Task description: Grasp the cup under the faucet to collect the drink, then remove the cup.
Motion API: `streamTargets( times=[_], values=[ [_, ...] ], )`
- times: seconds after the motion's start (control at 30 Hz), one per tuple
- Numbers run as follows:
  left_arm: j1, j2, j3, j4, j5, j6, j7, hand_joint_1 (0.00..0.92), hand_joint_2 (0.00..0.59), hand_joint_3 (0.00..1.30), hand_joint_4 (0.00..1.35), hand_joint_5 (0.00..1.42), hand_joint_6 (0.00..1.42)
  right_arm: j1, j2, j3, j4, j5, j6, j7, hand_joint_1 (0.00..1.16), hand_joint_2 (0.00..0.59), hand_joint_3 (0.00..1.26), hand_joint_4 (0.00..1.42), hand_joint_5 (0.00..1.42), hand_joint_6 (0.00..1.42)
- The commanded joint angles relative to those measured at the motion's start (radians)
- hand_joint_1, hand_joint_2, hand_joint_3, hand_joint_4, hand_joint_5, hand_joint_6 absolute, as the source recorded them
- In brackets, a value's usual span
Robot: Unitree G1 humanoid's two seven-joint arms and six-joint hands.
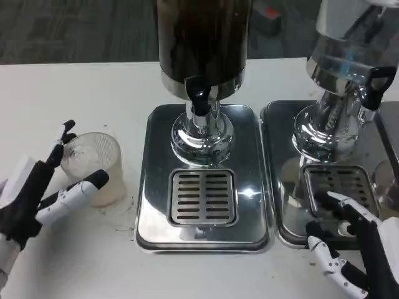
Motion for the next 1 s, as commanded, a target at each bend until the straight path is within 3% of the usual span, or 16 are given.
streamTargets(
  times=[0.03, 1.0],
  values=[
    [-0.034, 0.017, -0.015, 0.039, 0.003, -0.013, 0.014, 0.000, 0.000, 0.00, 0.02, 0.17, 0.17, 0.003, -0.003, -0.008, -0.009, 0.000, -0.001, -0.001, 0.34, 0.415, 0.32, 0.31, 0.33, 0.43],
    [-0.127, 0.049, -0.143, 0.188, 0.088, -0.012, 0.137, 0.013, 0.000, 0.00, 0.07, 0.25, 0.24, 0.042, 0.002, -0.020, -0.050, 0.006, 0.011, 0.006, 0.37, 0.395, 0.33, 0.32, 0.35, 0.43]
  ],
)
